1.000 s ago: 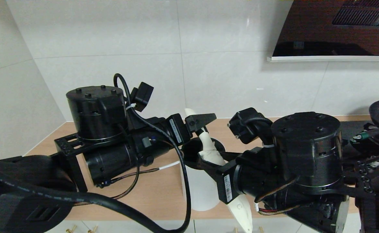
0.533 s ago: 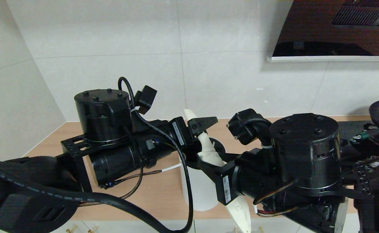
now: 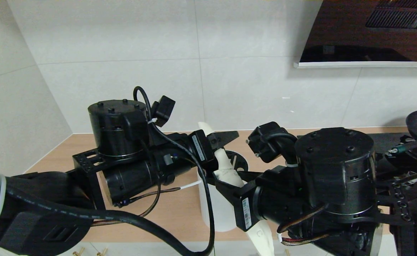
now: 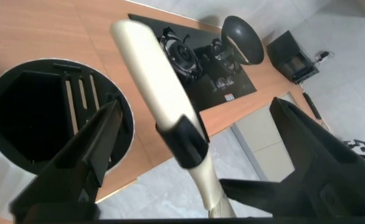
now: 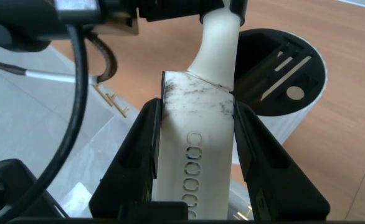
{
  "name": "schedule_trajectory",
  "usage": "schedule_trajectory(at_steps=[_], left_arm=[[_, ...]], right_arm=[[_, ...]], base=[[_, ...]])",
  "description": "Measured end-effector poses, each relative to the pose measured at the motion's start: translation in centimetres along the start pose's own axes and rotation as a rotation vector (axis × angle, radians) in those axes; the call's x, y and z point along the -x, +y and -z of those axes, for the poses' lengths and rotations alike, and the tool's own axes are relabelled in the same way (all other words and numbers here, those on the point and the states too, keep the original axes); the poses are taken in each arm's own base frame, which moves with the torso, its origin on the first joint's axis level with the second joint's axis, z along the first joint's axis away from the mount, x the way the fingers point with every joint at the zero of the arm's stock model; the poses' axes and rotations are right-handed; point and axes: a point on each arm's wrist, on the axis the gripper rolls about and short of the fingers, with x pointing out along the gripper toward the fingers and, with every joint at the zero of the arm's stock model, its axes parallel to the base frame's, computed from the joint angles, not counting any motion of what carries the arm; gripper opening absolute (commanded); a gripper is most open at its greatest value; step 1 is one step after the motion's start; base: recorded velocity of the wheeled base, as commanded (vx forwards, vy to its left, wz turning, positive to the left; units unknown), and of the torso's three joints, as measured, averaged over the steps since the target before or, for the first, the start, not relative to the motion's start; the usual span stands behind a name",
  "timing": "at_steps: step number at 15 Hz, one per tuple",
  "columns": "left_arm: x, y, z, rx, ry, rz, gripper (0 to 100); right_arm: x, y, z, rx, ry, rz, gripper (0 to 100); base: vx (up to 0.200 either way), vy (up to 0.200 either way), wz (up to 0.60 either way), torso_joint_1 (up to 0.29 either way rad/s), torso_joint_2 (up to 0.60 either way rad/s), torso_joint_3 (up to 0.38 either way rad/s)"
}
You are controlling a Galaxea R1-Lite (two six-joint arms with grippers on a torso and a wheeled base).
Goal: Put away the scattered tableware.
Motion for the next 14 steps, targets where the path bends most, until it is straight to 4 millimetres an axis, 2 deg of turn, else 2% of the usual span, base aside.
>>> schedule_trajectory(at_steps=[12,13,14], left_arm=[[-0.07,0.10,0.00,0.000,0.000,-0.003,0],[-0.06,0.10,0.00,0.000,0.001,-0.003,0],[-0.05,0.11,0.02,0.001,0.003,-0.005,0]], right_arm=[[-0.19,-0.15,-0.06,-0.017,-0.006,0.024,0],[-0.21,-0.16,-0.08,-0.019,-0.008,0.026,100],[-0.21,-0.19,-0.26,-0.025,-0.022,0.027,100]], base=[[0.000,0.000,0.00,0.000,0.00,0.000],[0.000,0.000,0.00,0.000,0.00,0.000],[0.000,0.000,0.00,0.000,0.00,0.000]])
